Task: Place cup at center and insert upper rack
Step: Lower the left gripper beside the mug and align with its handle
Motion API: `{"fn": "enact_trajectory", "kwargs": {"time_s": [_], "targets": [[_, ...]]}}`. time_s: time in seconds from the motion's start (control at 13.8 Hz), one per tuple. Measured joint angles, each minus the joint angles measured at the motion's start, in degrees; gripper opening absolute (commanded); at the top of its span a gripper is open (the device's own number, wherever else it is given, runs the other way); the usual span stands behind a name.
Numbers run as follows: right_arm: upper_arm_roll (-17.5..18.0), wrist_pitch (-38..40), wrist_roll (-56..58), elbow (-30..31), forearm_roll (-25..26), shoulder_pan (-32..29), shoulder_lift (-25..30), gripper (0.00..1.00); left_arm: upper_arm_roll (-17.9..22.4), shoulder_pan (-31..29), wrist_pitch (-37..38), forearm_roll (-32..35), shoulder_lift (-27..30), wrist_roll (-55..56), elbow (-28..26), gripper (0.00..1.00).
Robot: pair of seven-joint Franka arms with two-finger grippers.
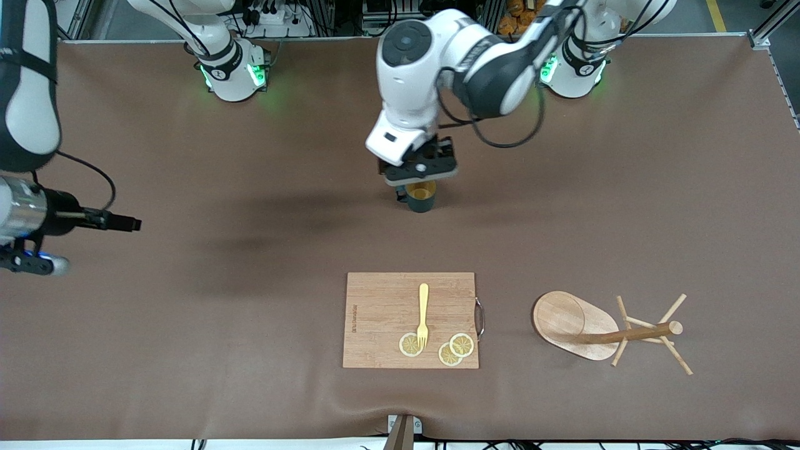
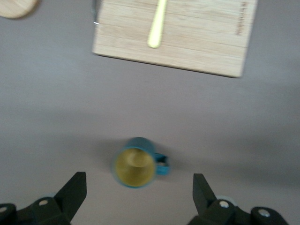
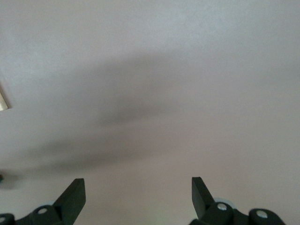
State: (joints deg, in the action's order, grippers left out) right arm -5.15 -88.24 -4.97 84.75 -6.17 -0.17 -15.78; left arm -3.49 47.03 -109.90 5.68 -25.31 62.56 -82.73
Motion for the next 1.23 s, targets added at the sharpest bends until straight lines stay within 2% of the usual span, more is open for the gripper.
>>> {"fn": "enact_trajectory", "kwargs": {"time_s": [0.29, 0.43, 0.58, 0.72, 1.01, 1.23], "targets": [[0.9, -9.2, 0.2, 14.2, 1.4, 0.1, 10.6, 1.00, 0.1, 4.3, -4.2, 0.6, -4.2, 15.0, 0.5, 1.00], [1.3, -10.8, 0.2, 17.2, 3.3, 0.2, 12.5, 1.00, 0.2, 5.1, -4.6, 2.1, -6.0, 21.6, 0.8, 1.00], [1.5, -11.8, 0.2, 16.8, 5.4, 0.3, 12.7, 1.00, 0.1, 6.3, -5.1, 5.6, -7.6, 27.1, 1.0, 1.00], [1.6, -12.5, 0.1, 15.2, 6.6, 0.4, 12.6, 1.00, -0.1, 8.6, -5.2, 12.8, -9.5, 29.7, 1.1, 1.00], [0.8, -10.4, 0.1, 8.7, 6.6, -0.5, 10.2, 1.00, -0.1, 15.2, -5.2, 24.3, -14.0, 39.4, 1.0, 1.00], [1.0, -8.7, 0.1, 5.6, 6.7, -0.5, 8.3, 1.00, -0.1, 18.3, -5.0, 28.5, -15.2, 44.0, -1.4, 1.00]]}}
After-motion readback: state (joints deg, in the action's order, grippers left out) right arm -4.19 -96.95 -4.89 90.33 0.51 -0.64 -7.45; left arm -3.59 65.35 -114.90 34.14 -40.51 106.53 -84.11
